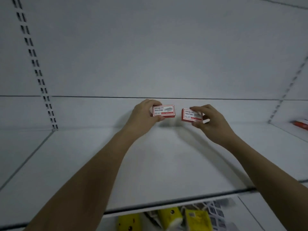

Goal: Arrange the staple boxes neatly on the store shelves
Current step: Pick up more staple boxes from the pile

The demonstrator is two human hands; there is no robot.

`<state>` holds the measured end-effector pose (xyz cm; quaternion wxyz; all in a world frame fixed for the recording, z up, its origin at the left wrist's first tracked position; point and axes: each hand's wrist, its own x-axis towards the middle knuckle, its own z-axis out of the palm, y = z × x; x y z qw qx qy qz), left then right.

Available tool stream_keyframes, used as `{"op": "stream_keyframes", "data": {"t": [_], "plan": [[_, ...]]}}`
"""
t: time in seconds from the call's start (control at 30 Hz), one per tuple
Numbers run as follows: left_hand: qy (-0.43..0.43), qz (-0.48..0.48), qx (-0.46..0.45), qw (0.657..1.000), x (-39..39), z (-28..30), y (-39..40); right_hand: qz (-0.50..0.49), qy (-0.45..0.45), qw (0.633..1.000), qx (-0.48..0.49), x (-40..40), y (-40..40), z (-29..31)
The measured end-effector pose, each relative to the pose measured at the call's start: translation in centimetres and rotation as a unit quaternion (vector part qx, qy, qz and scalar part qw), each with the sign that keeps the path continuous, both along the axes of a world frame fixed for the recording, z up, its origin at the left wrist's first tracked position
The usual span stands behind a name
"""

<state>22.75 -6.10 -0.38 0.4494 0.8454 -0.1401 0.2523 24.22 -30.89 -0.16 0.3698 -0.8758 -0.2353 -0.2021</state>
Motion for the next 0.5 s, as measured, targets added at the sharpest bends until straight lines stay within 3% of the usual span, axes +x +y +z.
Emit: {"op": "stream_keyframes", "data": {"t": [0.33, 0.5], "plan": [[0.142, -0.132, -0.038, 0.98, -3.7, 0.9, -6.7, -0.165, 0.038, 0.985, -0.028, -11.2, -11.2, 1.7], [0.154, -0.18, 0.001, 0.972, -5.6, 3.1, -12.6, -0.211, 0.04, 0.976, -0.036, -14.9, -17.4, 2.7]]}}
